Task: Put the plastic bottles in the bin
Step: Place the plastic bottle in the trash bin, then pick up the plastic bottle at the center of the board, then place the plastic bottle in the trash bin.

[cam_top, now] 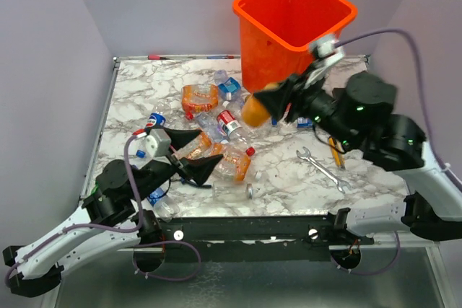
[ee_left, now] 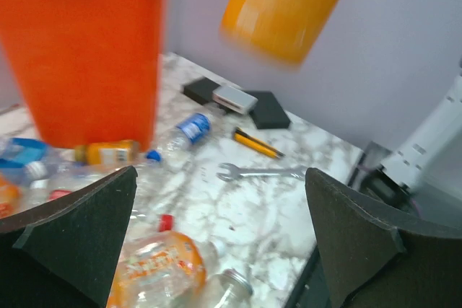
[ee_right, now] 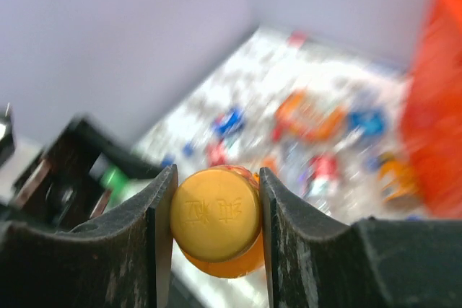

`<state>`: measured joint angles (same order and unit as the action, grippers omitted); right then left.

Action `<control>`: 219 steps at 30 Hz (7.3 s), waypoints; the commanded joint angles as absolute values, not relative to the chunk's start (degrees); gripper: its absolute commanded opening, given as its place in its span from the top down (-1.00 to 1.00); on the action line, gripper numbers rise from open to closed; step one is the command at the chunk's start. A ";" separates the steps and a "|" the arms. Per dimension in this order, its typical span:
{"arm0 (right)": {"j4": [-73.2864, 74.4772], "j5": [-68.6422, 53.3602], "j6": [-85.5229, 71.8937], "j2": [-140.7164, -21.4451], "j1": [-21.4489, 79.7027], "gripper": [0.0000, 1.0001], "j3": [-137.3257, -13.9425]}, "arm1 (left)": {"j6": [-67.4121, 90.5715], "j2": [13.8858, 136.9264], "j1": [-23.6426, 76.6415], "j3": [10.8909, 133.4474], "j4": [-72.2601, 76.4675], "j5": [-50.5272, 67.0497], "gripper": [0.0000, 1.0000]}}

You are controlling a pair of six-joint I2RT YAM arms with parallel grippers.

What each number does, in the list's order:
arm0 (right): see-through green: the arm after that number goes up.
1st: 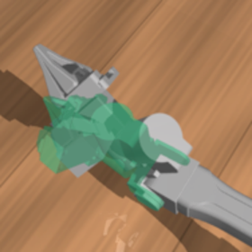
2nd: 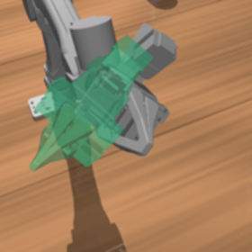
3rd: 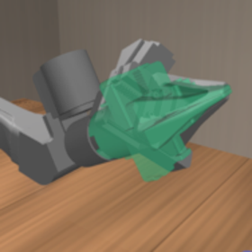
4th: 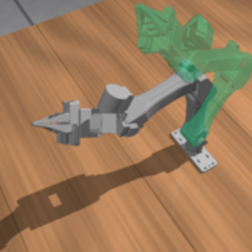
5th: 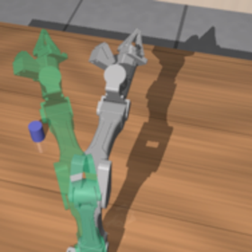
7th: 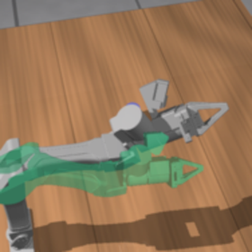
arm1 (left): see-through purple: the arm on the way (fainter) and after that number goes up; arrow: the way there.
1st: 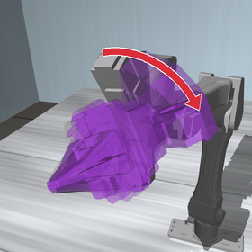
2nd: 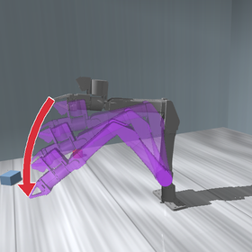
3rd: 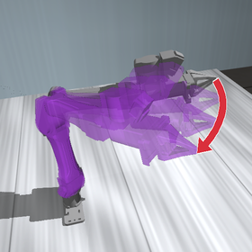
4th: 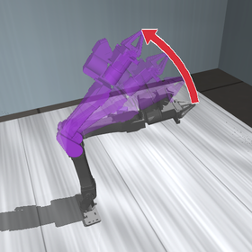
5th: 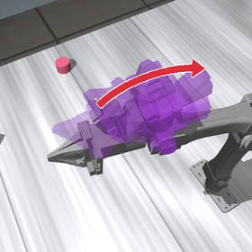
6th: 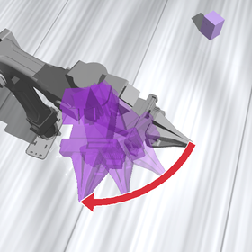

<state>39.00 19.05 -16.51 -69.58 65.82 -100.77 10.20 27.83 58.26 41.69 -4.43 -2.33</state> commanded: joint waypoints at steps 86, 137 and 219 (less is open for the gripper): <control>1.14 -37.47 -48.59 -40.32 27.28 -0.63 -16.27 | 44.87 27.56 58.19 27.12 -21.26 -25.82 -0.98; -60.27 -18.57 -64.15 -88.56 51.94 -0.49 -11.48 | 60.12 30.61 58.65 11.35 -13.12 -10.46 -0.03; 41.78 -22.96 -18.88 -57.97 51.76 -0.62 -84.05 | -4.16 57.23 58.55 61.47 -25.81 25.71 0.42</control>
<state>49.17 -22.06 -14.87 -61.87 51.29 -80.99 -8.82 60.14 58.50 64.55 -33.43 24.36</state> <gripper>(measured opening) 0.783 0.665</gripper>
